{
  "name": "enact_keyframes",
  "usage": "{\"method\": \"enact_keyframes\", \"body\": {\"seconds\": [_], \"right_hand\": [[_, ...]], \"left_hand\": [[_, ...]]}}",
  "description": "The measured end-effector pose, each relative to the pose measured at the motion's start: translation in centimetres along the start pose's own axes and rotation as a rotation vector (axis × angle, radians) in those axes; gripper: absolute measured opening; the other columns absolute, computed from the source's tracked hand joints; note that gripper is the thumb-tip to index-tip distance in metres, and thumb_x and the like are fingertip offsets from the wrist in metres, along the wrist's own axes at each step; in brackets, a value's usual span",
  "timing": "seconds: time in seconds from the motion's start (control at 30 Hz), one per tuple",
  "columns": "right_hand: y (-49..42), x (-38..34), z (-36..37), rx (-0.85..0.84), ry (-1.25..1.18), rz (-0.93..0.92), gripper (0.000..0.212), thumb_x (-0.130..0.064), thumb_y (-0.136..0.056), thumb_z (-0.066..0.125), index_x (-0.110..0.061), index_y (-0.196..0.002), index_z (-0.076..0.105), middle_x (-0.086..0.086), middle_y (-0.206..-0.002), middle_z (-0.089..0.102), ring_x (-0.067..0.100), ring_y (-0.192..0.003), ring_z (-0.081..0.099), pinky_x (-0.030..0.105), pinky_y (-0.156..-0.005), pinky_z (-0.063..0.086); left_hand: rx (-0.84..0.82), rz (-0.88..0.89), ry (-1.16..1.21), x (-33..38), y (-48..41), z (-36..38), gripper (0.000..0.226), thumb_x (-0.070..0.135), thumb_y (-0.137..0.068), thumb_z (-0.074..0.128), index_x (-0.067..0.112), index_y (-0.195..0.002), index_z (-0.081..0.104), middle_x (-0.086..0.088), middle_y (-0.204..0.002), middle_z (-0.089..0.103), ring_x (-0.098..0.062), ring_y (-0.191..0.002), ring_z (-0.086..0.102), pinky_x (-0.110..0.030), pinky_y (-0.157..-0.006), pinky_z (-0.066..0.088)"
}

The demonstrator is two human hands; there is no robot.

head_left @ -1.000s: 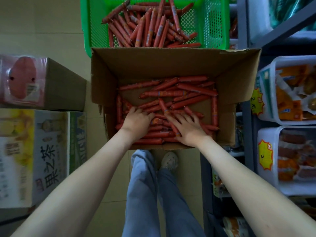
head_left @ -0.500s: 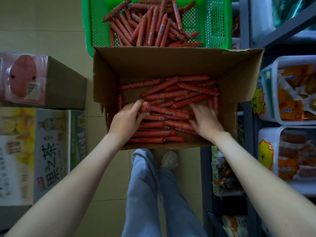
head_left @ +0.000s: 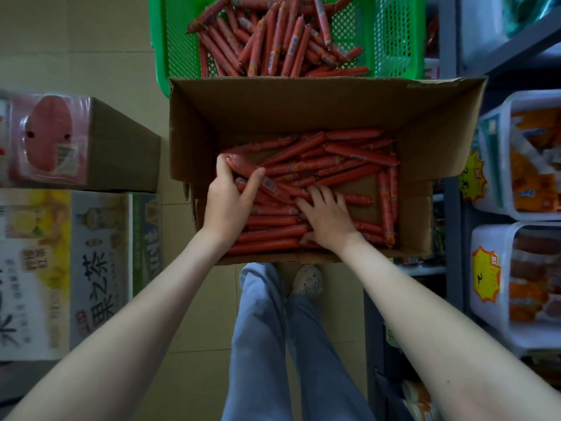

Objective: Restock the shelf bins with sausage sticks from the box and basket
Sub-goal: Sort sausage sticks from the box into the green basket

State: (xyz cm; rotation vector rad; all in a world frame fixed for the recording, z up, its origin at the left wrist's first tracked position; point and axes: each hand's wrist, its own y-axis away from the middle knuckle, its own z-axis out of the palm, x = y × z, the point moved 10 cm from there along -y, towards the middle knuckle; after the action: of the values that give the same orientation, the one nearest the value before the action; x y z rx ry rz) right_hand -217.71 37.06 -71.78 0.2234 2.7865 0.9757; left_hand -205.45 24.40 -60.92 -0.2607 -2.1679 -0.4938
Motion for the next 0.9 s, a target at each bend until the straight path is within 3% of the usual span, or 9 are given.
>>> {"method": "enact_keyframes", "body": {"seconds": [0.1,0.17,0.33,0.5,0.6,0.7,0.8,0.9], "right_hand": [[0.1,0.9,-1.0,0.057,0.024,-0.04,0.051,-0.032,-0.091,0.055,-0.026,-0.138,0.038,0.008,-0.151,0.022,0.029,-0.134,0.023,0.044,-0.106,0.023],[0.2,2.2,-1.1,0.061,0.005,-0.015,0.039,-0.032,-0.096,0.045,-0.023,-0.134,0.044,0.006,-0.151,0.024,0.028,-0.133,0.025,0.043,-0.105,0.023],[0.9,5.5,-0.7,0.033,0.041,0.101,0.041,-0.034,-0.098,0.041,-0.016,-0.135,0.043,0.009,-0.152,0.021,0.026,-0.138,0.016,0.046,-0.111,0.016],[2.9,10.0,-0.7,0.042,0.065,0.271,0.046,-0.039,-0.097,0.041,-0.013,-0.135,0.042,0.009,-0.154,0.017,0.026,-0.142,0.011,0.044,-0.112,0.012],[3.6,10.3,-1.5,0.085,0.064,0.336,0.049,-0.038,-0.096,0.044,-0.009,-0.135,0.042,0.01,-0.151,0.023,0.027,-0.139,0.016,0.043,-0.111,0.013],[3.2,6.8,-2.7,0.169,-0.018,0.204,0.036,-0.019,-0.093,0.048,-0.011,-0.128,0.047,0.01,-0.136,0.039,0.027,-0.123,0.033,0.038,-0.102,0.024],[2.0,0.9,-1.3,0.053,-0.172,-0.045,0.036,-0.015,-0.094,0.047,-0.014,-0.13,0.049,0.005,-0.129,0.049,0.024,-0.118,0.04,0.033,-0.099,0.028],[0.6,-0.9,1.1,-0.05,-0.284,0.043,0.035,-0.026,-0.095,0.049,-0.015,-0.128,0.049,0.007,-0.131,0.048,0.025,-0.124,0.037,0.035,-0.105,0.023]], "left_hand": [[0.057,-0.114,0.092,-1.3,0.0,-0.1,0.025,0.025,-0.091,0.061,0.013,-0.101,0.041,0.015,-0.079,0.055,0.019,-0.066,0.054,-0.002,-0.058,0.038],[0.117,-0.167,0.134,-2.3,-0.3,-0.6,0.025,0.025,-0.091,0.061,0.014,-0.103,0.042,0.016,-0.081,0.054,0.019,-0.067,0.054,0.0,-0.06,0.038],[0.158,-0.237,0.157,-4.6,-0.2,-0.7,0.032,0.029,-0.091,0.061,0.01,-0.112,0.046,0.012,-0.086,0.056,0.003,-0.075,0.055,-0.005,-0.063,0.04],[0.181,-0.312,0.2,-6.8,0.5,-0.4,0.032,0.03,-0.091,0.061,0.013,-0.114,0.047,0.007,-0.099,0.06,-0.009,-0.093,0.058,-0.016,-0.08,0.041],[0.211,-0.342,0.245,-7.8,0.5,-0.4,0.037,0.029,-0.091,0.061,0.01,-0.119,0.047,0.002,-0.11,0.059,-0.013,-0.102,0.059,-0.022,-0.088,0.044],[0.217,-0.347,0.204,-7.9,0.5,-0.4,0.042,0.029,-0.091,0.06,0.009,-0.125,0.045,0.003,-0.111,0.057,-0.013,-0.103,0.057,-0.019,-0.086,0.042],[0.154,-0.307,0.116,-7.7,0.2,0.2,0.04,0.031,-0.089,0.062,0.01,-0.121,0.048,-0.001,-0.108,0.062,-0.019,-0.102,0.059,-0.019,-0.08,0.04],[0.097,-0.283,0.012,-7.4,0.0,0.7,0.049,0.033,-0.089,0.063,0.01,-0.129,0.046,-0.008,-0.112,0.064,-0.021,-0.102,0.06,-0.017,-0.076,0.037]]}}
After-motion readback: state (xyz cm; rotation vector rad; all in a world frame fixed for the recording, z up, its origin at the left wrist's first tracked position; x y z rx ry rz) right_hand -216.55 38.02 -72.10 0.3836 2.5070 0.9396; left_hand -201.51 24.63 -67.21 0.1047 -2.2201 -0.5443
